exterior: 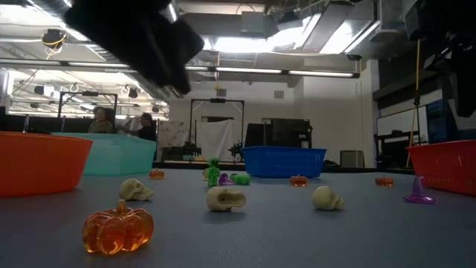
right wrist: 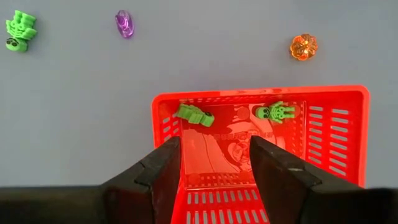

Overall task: Sort Halloween decoration
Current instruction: Put the white skull toy into the green bin

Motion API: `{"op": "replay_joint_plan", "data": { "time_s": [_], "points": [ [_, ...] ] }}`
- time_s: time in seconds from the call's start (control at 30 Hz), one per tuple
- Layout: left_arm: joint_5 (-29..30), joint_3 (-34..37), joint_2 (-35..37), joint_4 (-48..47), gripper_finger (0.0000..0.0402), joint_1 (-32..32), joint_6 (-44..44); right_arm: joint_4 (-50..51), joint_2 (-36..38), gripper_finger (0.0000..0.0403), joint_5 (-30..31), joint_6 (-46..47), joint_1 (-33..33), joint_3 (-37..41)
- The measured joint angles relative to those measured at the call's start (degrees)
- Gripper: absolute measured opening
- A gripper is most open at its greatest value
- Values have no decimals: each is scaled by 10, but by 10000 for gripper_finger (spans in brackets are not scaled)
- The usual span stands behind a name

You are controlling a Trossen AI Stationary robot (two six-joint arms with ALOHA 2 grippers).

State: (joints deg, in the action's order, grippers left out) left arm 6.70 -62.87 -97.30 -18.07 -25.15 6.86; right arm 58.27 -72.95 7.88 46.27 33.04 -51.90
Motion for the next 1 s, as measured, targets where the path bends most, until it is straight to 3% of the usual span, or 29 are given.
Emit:
{"op": "replay_joint_plan", "data": {
  "time_s": [0.5,1.0],
  "points": [
    [14,0,-61,-17,147,-11,33,-18,0,189,0,0,0,0],
    [-17,0,-107,-20,147,-11,33,-18,0,189,0,0,0,0]
  ]
}}
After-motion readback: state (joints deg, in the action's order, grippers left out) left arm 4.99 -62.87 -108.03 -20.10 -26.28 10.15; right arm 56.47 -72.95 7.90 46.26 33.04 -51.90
